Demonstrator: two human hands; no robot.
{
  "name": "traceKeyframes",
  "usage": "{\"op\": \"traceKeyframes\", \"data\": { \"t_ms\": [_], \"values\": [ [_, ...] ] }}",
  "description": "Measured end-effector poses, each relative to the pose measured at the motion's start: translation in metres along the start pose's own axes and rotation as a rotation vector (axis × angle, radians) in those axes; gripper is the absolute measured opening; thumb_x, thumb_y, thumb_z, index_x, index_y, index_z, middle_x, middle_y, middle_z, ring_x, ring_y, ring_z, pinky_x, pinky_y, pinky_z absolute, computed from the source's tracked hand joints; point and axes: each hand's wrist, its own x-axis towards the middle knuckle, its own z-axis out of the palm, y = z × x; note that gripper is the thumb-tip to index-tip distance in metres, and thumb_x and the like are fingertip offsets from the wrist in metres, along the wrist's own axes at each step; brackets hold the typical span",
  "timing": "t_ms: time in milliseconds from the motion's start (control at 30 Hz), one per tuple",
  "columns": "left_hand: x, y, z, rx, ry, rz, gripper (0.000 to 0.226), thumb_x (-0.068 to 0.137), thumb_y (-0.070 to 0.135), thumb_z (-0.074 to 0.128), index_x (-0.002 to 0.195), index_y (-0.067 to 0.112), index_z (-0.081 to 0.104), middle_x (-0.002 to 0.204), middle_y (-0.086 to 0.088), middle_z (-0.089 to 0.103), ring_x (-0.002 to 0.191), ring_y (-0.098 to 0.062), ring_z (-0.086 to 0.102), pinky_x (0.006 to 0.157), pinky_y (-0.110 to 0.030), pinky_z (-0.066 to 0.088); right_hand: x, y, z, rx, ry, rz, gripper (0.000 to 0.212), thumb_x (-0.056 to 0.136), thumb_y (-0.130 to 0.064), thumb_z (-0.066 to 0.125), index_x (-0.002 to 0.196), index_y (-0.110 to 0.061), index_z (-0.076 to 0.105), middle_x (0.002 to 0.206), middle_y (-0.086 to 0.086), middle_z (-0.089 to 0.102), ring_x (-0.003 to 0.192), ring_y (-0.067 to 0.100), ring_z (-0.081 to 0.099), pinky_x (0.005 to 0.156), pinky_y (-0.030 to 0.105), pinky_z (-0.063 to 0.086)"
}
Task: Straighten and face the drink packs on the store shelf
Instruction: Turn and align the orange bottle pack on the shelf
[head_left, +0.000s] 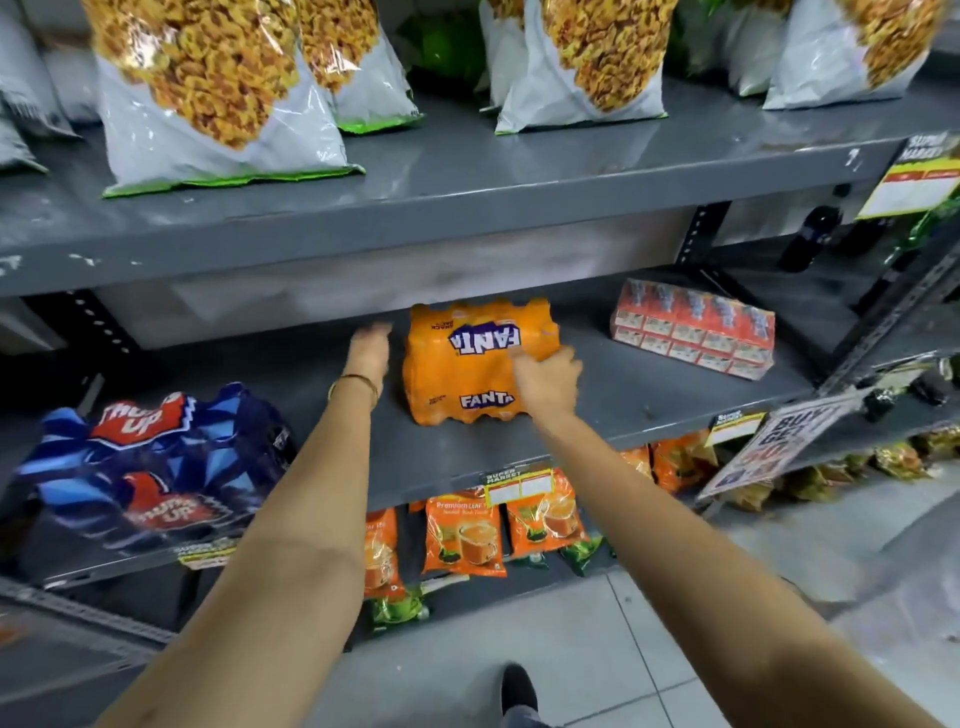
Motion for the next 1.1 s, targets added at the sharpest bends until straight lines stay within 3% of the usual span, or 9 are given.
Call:
{"op": "traceKeyframes", "data": {
  "t_ms": [67, 200, 400, 467, 567, 767, 833, 967, 1100],
  "values": [
    [-0.002, 0.009, 0.018, -0.051, -0.114, -0.056, 0.061, 0.095, 0.058, 0.027, 0.138, 0.018, 0.046, 0.124, -0.012, 0.062, 0.114, -0.029, 0.058, 0.103, -0.044, 0.044, -0.009, -0.007, 0.016, 0.121, -0.079, 0.077, 0.089, 0.087, -0.051, 0.056, 0.15, -0.002, 0.017, 0.157, 0.016, 0.021, 0.139, 0.038, 0.035, 0.111, 0.05, 0.035],
    [0.009, 0.003, 0.02, 0.051, -0.113, -0.002, 0.088, 0.087, 0.072, 0.006, 0.134, 0.014, 0.052, 0.11, -0.012, 0.064, 0.106, -0.026, 0.059, 0.099, -0.043, 0.043, 0.002, -0.021, 0.021, 0.288, -0.18, 0.193, 0.098, 0.083, -0.072, 0.039, 0.154, -0.015, 0.004, 0.163, 0.01, -0.004, 0.146, 0.037, 0.019, 0.114, 0.057, 0.025],
    [0.018, -0.02, -0.003, 0.299, -0.072, 0.032, 0.086, 0.094, 0.062, 0.008, 0.087, 0.006, 0.074, 0.13, -0.016, 0.061, 0.126, -0.033, 0.049, 0.114, -0.047, 0.028, 0.053, -0.024, 0.007, 0.369, -0.395, 0.2, 0.126, 0.038, -0.092, 0.055, 0.143, -0.024, 0.041, 0.145, 0.007, 0.05, 0.125, 0.033, 0.054, 0.104, 0.056, 0.041],
    [0.012, -0.023, -0.007, 0.268, -0.194, -0.052, 0.083, 0.094, 0.063, 0.012, 0.072, 0.011, 0.073, 0.144, -0.012, 0.049, 0.135, -0.031, 0.041, 0.118, -0.045, 0.023, 0.066, -0.03, 0.005, 0.277, -0.463, 0.171, 0.108, 0.052, -0.08, 0.064, 0.139, -0.018, 0.045, 0.135, 0.008, 0.059, 0.116, 0.032, 0.06, 0.098, 0.051, 0.047],
    [-0.002, -0.029, -0.007, 0.112, -0.439, -0.219, 0.081, 0.092, 0.065, 0.016, 0.079, 0.003, 0.065, 0.126, -0.019, 0.057, 0.118, -0.034, 0.052, 0.106, -0.04, 0.037, 0.068, -0.05, 0.004, 0.118, -0.556, 0.075, 0.071, 0.078, -0.048, 0.07, 0.134, -0.011, 0.049, 0.13, 0.011, 0.062, 0.108, 0.028, 0.063, 0.091, 0.045, 0.052],
    [-0.012, -0.043, -0.004, 0.029, -0.666, -0.303, 0.081, 0.092, 0.066, 0.015, 0.104, 0.006, 0.066, 0.113, -0.009, 0.067, 0.111, -0.025, 0.059, 0.106, -0.043, 0.04, 0.089, -0.075, 0.013, -0.16, -0.794, -0.019, 0.068, 0.089, -0.014, 0.064, 0.148, -0.016, 0.03, 0.145, 0.011, 0.047, 0.129, 0.031, 0.049, 0.097, 0.039, 0.045],
    [-0.008, -0.041, -0.002, 0.141, -0.587, -0.257, 0.081, 0.092, 0.066, 0.012, 0.107, 0.007, 0.066, 0.118, -0.011, 0.066, 0.112, -0.026, 0.059, 0.104, -0.043, 0.041, 0.097, -0.08, 0.016, -0.258, -0.873, -0.071, 0.075, 0.089, -0.014, 0.064, 0.151, -0.021, 0.023, 0.151, 0.007, 0.039, 0.133, 0.031, 0.045, 0.107, 0.042, 0.042],
    [0.012, -0.02, 0.005, 0.278, -0.01, -0.115, 0.071, 0.095, 0.059, 0.028, 0.126, 0.003, 0.056, 0.125, -0.017, 0.062, 0.112, -0.03, 0.055, 0.105, -0.042, 0.042, 0.105, -0.084, 0.02, -0.375, -0.941, -0.155, 0.078, 0.087, -0.014, 0.066, 0.151, -0.027, 0.023, 0.158, 0.0, 0.027, 0.141, 0.028, 0.032, 0.116, 0.044, 0.03],
    [0.022, 0.014, 0.017, 0.264, -0.04, 0.098, 0.055, 0.098, 0.045, 0.036, 0.14, 0.011, 0.042, 0.138, -0.015, 0.052, 0.128, -0.031, 0.047, 0.103, -0.035, 0.036, 0.101, -0.086, 0.014, -0.606, -0.805, -0.358, 0.084, 0.085, -0.036, 0.067, 0.152, -0.025, 0.018, 0.159, 0.002, 0.025, 0.145, 0.028, 0.028, 0.118, 0.043, 0.026]
  ]
}}
